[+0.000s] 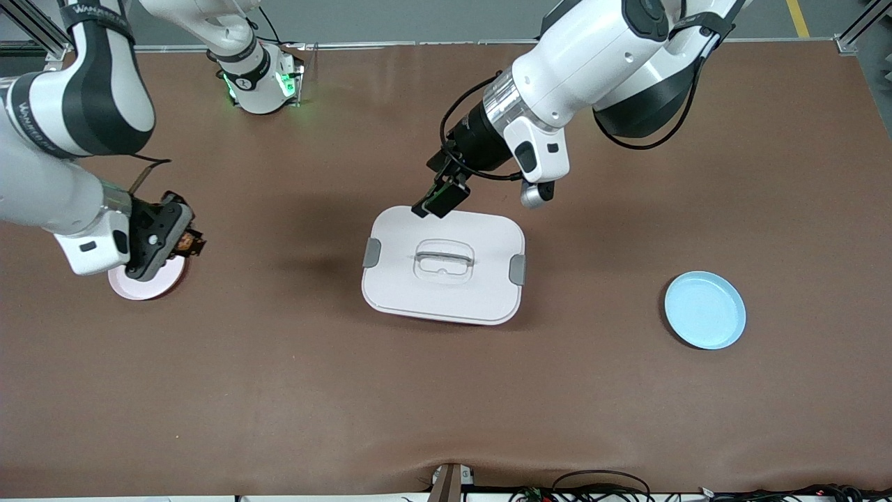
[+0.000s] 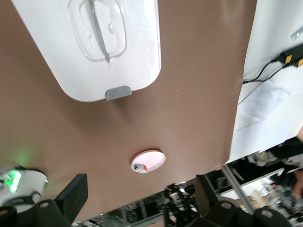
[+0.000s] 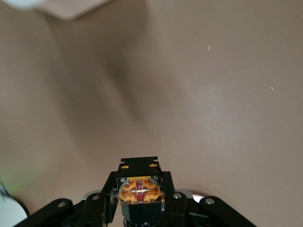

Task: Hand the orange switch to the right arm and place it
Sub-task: 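Carry the switch to the white plate while the left gripper withdraws, then lower the switch onto the white plate while the left gripper retracts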

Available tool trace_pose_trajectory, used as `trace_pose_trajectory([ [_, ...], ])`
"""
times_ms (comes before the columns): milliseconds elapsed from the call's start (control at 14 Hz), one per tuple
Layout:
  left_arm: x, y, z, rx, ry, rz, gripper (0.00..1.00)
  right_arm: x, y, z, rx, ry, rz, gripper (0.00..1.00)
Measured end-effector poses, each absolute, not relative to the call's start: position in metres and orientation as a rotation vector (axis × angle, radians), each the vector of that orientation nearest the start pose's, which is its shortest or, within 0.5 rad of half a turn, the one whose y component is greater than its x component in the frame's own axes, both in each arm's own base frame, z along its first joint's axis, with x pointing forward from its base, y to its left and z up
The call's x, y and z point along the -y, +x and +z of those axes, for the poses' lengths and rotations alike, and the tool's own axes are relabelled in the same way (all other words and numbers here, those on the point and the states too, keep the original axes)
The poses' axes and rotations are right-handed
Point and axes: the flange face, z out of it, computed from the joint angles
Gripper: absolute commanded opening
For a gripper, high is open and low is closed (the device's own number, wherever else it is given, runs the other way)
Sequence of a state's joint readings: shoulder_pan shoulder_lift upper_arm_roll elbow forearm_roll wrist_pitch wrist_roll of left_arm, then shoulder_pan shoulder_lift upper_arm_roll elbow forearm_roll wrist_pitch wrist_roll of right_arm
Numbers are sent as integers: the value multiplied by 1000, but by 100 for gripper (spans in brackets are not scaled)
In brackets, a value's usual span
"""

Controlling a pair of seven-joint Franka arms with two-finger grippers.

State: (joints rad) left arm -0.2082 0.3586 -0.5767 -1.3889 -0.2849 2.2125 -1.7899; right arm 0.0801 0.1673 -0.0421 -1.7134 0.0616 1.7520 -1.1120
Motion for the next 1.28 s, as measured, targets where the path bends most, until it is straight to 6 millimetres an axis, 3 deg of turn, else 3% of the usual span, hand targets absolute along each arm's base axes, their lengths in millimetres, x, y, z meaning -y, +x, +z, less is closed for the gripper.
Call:
trace_pose_trajectory([
  [285, 416, 545, 587, -1248, 2250, -333, 100, 27, 598, 449, 1845, -2470, 118, 0],
  [499, 388, 544, 600, -1075, 2396, -288, 100, 61, 592, 414, 1973, -2437, 102, 0],
  [641, 358, 546, 608, -896, 2521, -237, 100, 80, 585, 390, 2038, -2432, 94, 0],
  [926, 288, 556, 613, -446, 2814, -94, 100, 110, 564, 344, 2141, -2415, 59, 0],
  [1140, 265, 555, 618, -111, 2982, 15, 100, 120, 547, 318, 2166, -2403, 53, 0],
  [1282, 257, 554, 619, 88, 3068, 62, 100, 126, 542, 312, 2183, -2404, 67, 0],
])
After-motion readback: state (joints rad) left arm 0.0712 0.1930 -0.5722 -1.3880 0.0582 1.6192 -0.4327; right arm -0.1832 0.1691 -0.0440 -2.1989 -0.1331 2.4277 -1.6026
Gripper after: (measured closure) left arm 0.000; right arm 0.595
